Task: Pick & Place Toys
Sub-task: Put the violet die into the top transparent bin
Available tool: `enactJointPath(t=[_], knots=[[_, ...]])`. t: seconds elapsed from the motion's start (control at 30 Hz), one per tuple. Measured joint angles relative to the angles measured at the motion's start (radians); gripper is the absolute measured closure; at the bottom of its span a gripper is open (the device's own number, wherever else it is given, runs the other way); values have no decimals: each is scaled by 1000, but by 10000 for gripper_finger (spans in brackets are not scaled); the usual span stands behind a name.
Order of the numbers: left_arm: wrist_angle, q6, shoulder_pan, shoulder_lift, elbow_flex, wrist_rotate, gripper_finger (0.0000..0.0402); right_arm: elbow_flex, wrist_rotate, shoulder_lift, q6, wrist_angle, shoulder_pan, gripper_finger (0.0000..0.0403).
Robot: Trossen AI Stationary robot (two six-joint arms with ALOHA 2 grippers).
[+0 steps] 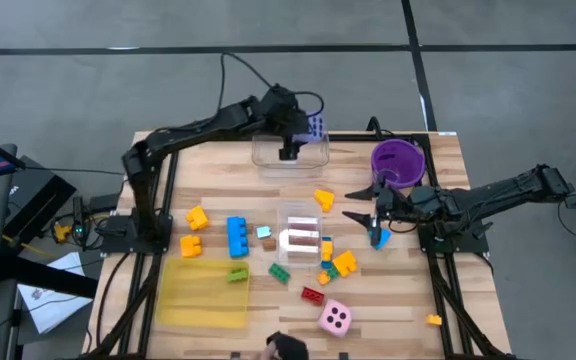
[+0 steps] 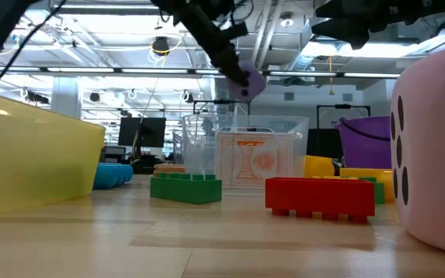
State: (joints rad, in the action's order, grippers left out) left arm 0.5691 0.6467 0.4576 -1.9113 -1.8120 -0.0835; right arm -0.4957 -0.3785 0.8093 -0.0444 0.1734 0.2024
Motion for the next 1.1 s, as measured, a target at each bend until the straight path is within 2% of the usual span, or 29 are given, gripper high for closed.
enactJointPath(t=[0.27, 0.57, 1.1], knots=[[8, -42, 30, -119, -13, 31, 49, 0, 17, 0, 0, 4, 0, 186], [10, -60, 33, -196, -12, 35, 46, 0, 41, 0, 3, 24, 0, 186], [-9, -84, 37, -201, 0, 32, 33, 0, 41, 0, 19, 26, 0, 186]])
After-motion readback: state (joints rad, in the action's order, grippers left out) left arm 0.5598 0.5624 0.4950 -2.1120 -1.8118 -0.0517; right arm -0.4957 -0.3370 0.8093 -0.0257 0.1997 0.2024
